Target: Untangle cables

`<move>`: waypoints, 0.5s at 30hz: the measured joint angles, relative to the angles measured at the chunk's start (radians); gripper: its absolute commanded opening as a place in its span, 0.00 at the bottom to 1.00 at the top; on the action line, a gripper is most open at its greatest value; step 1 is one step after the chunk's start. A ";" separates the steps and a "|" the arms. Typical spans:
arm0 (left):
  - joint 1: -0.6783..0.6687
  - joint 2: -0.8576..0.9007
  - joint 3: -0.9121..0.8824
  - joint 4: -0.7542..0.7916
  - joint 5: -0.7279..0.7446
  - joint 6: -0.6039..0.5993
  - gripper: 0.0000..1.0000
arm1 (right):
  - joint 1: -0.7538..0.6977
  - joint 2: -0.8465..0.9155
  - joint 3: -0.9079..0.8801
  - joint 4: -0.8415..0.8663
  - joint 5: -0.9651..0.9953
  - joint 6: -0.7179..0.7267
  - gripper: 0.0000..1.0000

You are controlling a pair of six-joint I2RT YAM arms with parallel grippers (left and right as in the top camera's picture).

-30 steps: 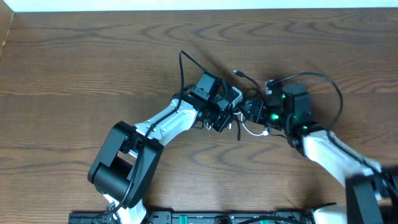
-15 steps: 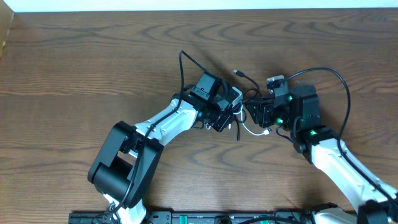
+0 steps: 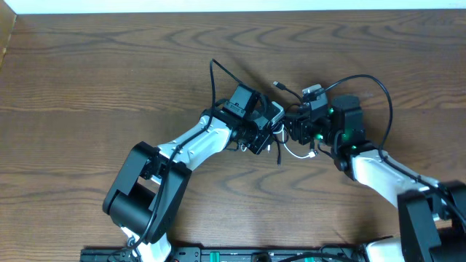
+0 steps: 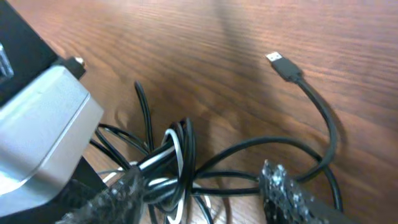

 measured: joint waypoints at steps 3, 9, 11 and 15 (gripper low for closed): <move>0.000 0.000 0.000 0.000 0.000 0.000 0.12 | 0.000 0.039 0.000 0.053 -0.018 -0.012 0.62; 0.000 0.000 0.000 0.000 0.000 0.000 0.12 | 0.001 0.110 0.001 0.135 -0.034 -0.039 0.60; 0.000 0.000 0.000 0.000 0.000 0.000 0.11 | 0.003 0.135 0.001 0.157 -0.035 -0.052 0.56; 0.000 0.000 0.000 0.001 0.000 0.000 0.11 | 0.022 0.161 0.001 0.179 -0.043 -0.072 0.41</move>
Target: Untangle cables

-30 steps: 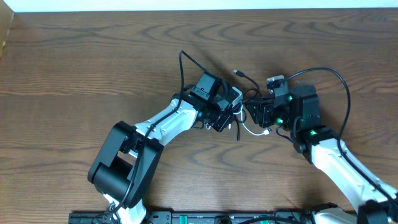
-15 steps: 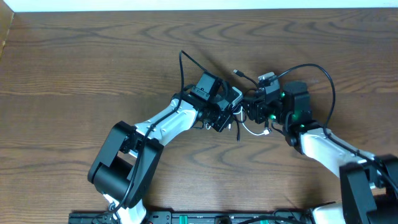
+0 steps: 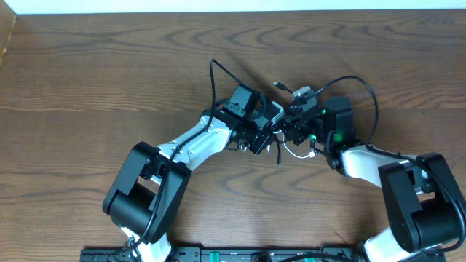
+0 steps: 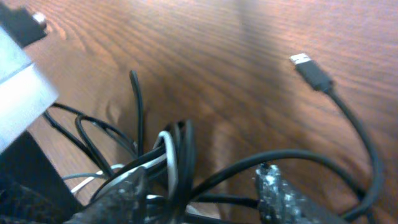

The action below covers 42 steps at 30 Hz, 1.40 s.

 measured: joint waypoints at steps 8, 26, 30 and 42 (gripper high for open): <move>0.000 0.000 0.000 0.000 0.000 0.000 0.12 | 0.028 0.002 0.001 -0.021 -0.019 -0.006 0.01; 0.046 -0.019 0.000 0.010 -0.105 -0.073 0.56 | 0.013 0.002 0.003 -0.111 -0.105 0.353 0.01; 0.050 -0.019 0.000 0.023 -0.121 -0.081 0.62 | 0.011 0.002 0.003 -0.094 -0.188 0.388 0.01; 0.053 -0.019 0.000 0.031 -0.123 -0.081 0.61 | -0.022 0.008 0.003 -0.092 -0.389 0.455 0.01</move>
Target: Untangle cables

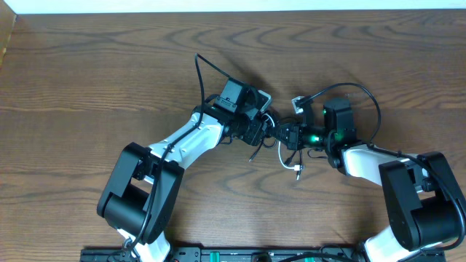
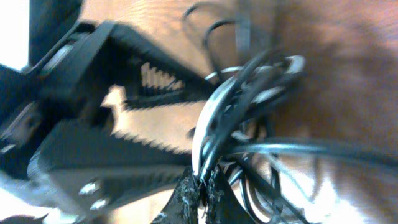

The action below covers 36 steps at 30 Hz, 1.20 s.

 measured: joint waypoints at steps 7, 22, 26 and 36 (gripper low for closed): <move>-0.006 0.000 0.000 -0.001 0.006 0.000 0.58 | -0.019 0.000 0.002 -0.089 -0.122 0.009 0.01; -0.006 0.000 0.000 0.011 0.009 0.000 0.52 | -0.046 0.000 0.006 -0.215 -0.119 0.003 0.01; -0.007 0.011 0.000 0.023 0.011 -0.003 0.41 | -0.046 0.000 0.006 -0.220 -0.119 0.002 0.01; -0.008 0.034 0.000 0.039 0.011 0.000 0.38 | -0.046 0.000 0.006 -0.222 -0.118 0.002 0.01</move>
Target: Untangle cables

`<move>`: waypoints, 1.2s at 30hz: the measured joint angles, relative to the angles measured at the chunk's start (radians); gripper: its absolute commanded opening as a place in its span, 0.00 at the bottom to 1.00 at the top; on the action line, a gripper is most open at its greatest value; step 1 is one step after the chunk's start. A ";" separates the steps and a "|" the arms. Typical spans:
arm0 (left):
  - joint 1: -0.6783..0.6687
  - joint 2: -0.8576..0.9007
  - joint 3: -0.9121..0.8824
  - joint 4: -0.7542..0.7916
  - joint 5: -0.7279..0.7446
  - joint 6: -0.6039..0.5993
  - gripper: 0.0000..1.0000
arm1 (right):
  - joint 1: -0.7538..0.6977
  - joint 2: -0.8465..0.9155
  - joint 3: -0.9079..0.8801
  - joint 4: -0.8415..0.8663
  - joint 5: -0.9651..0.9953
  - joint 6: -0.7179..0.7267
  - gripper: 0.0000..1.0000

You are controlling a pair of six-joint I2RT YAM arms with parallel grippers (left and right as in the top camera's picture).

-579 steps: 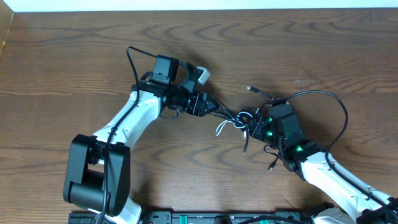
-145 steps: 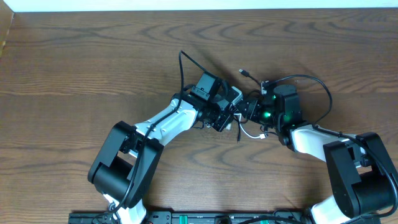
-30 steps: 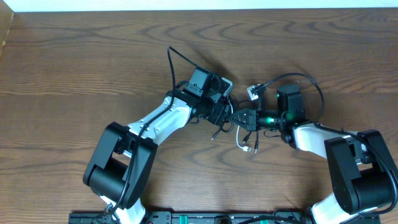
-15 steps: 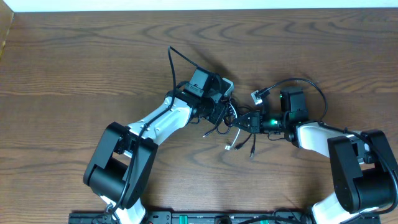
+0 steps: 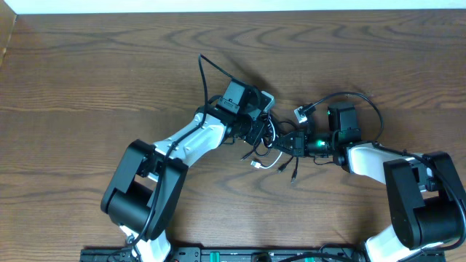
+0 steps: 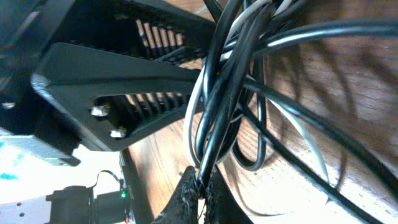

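Note:
A tangle of black and white cables hangs between my two grippers at mid-table. My right gripper comes from the right, and in the right wrist view it is shut on a strand of the black bundle. From the left, my left gripper is closed on the same bundle; its ribbed black fingers show behind the cables. A black loop arcs behind the right wrist, ending in a USB plug. Loose ends trail on the wood below.
The brown wooden table runs wide to the left and back. Both arms reach in from the front edge, where a black rail lies. A pale wall edge lines the far side.
My right gripper stays shut on the bundle and has shifted slightly right and nearer the front. The loose white and black ends now lie further left, under the tangle. The left gripper has barely moved.
My right gripper stood open over the tangle close to the left gripper, then nearer the bundle, still open. Later it was shut on the bundle, and the left gripper had moved left. Now the cables are stretched between both grippers.

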 measured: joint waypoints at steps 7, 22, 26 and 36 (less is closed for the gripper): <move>-0.003 0.019 0.003 0.016 0.005 0.004 0.07 | 0.000 0.000 0.000 0.001 0.004 0.000 0.01; 0.006 -0.089 0.005 -0.122 -0.038 -0.090 0.08 | -0.026 0.000 0.000 -0.030 0.016 -0.002 0.49; 0.006 -0.115 0.005 -0.126 -0.038 -0.142 0.08 | -0.027 -0.002 0.000 -0.031 0.015 0.001 0.50; 0.069 -0.115 0.005 -0.154 -0.017 -0.362 0.07 | 0.014 -0.197 0.000 -0.078 0.098 0.039 0.51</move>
